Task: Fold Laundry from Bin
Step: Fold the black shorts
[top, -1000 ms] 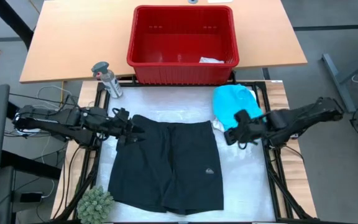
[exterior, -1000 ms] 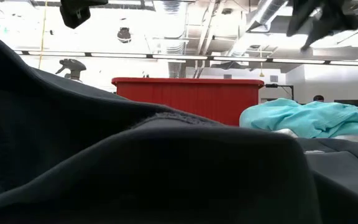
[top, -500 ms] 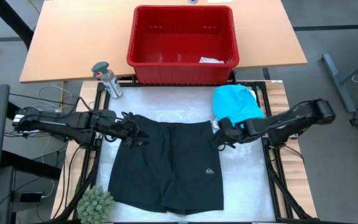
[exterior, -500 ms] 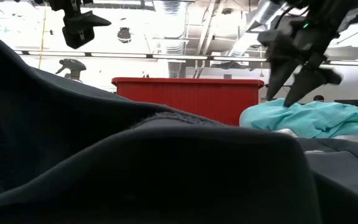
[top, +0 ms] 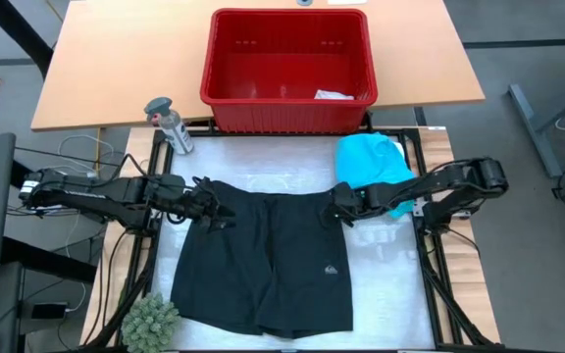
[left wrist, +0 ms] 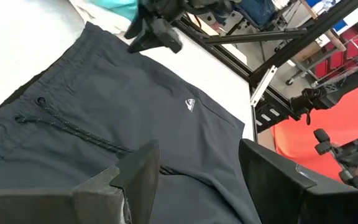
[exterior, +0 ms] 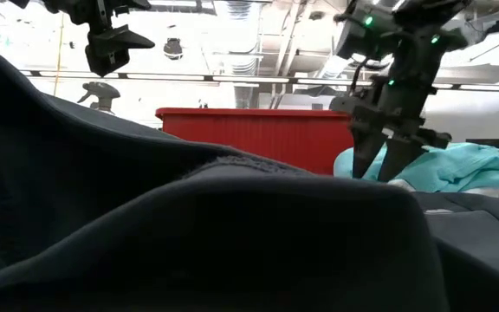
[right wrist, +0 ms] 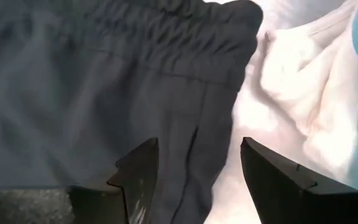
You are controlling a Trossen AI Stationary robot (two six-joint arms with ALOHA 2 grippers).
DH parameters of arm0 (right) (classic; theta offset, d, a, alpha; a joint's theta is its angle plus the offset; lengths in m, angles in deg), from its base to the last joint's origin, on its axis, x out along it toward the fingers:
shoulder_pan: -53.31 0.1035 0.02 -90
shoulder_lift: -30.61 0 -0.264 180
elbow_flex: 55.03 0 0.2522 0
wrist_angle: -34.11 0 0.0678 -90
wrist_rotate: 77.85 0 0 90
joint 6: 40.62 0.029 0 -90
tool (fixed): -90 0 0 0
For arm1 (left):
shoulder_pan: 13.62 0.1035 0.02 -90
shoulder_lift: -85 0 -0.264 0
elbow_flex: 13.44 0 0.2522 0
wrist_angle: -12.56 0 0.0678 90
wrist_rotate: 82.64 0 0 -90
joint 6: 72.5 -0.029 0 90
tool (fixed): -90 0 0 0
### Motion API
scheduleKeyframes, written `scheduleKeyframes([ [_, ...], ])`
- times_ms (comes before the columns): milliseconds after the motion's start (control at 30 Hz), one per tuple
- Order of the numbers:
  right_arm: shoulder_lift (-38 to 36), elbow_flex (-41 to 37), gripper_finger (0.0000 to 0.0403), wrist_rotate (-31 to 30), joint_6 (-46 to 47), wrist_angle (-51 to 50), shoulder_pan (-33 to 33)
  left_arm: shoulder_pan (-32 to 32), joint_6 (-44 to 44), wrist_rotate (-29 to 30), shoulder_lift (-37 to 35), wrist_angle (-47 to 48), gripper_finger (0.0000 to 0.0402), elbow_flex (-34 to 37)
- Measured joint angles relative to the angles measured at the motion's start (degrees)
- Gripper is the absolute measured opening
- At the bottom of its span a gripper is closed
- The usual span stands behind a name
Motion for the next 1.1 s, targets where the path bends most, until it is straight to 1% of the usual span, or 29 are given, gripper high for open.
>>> scheduleKeyframes([
  [167,3.4,0.0,0.025,2.5,-4.3,2.8,-2.8,0.0,0.1,0.0,0.0,0.4,0.0208,0.0],
  [300,5.4,0.0,0.0249,4.2,-7.0,4.7,-4.2,0.0,-0.7,0.0,0.0,3.2,0.0208,0.0],
  [400,5.6,0.0,0.0233,4.4,-7.6,4.5,-4.5,0.0,-0.9,0.1,0.0,5.8,0.0208,0.0],
  [433,5.5,0.0,0.022,4.4,-7.6,4.5,-4.5,0.0,-1.1,0.1,0.1,6.7,0.0208,0.0],
  [500,5.4,0.0,0.0181,4.4,-7.4,3.6,-4.5,0.0,-2.2,0.1,0.9,9.0,0.0208,0.0],
  [567,5.3,0.0,0.0129,4.8,-7.4,2.8,-4.5,0.0,-2.8,1.2,1.8,12.6,0.0208,0.0],
  [667,5.3,0.0,0.0043,6.0,-7.4,2.6,-4.2,0.0,-2.8,4.4,4.2,16.9,0.0208,0.0],
  [700,5.3,0.0,0.0036,6.2,-7.4,2.5,-4.0,0.0,-2.8,5.2,5.3,18.0,0.0208,0.0],
  [800,5.3,0.0,0.0036,7.3,-7.4,2.4,-3.7,0.0,-3.3,6.1,9.3,19.0,0.0208,0.0],
  [933,5.3,0.8,0.0036,8.2,-6.9,0.1,-2.8,0.0,-6.2,6.1,16.9,20.1,0.0208,0.0],
  [1100,5.2,4.4,0.0036,8.2,-7.6,-6.9,-1.5,0.0,-7.8,5.4,25.6,15.6,0.0208,0.0],
])
